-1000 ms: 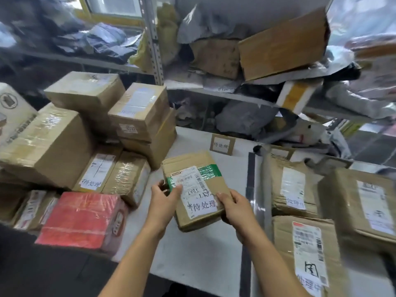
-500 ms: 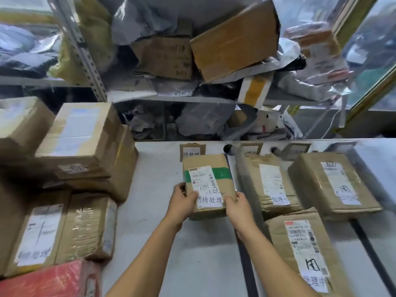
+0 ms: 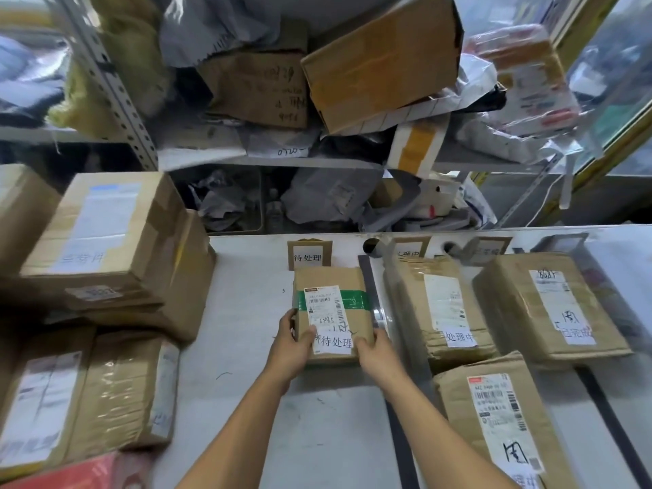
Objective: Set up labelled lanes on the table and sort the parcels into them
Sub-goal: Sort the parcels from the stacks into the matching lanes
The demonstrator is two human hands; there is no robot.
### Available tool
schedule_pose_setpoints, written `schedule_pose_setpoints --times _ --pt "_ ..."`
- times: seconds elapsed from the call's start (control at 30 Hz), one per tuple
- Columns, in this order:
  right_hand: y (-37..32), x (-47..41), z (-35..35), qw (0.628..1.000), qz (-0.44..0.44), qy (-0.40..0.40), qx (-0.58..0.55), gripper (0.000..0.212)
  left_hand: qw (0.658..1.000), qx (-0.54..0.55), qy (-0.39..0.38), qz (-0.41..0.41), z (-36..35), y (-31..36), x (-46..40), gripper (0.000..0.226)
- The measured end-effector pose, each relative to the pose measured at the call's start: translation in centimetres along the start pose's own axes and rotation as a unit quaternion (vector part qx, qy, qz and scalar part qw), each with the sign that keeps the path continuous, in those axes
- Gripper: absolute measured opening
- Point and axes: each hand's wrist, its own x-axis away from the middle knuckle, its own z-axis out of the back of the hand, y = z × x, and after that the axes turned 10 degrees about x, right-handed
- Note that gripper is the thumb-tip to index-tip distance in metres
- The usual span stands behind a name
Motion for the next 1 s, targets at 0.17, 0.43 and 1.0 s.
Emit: schedule_pose_setpoints --times 0.17,0.43,1.0 --pt "-0.2 -0.5 0.0 0.999 0.028 -0.022 0.029 0.04 1.0 -0.001 0.025 -0.002 0.1 0.1 0.3 0.058" --pt "-2.9 1.4 0.7 0.991 0.077 0.065 0.086 0.055 0.995 -0.067 0.066 0.028 1.5 2.1 1.9 0.071" --pt "-24.4 8.8 -10.3 0.952 0.253 -0.153 -0.074 0.059 0.88 -0.045 0.344 -0.325 19.6 13.3 11.0 0.015"
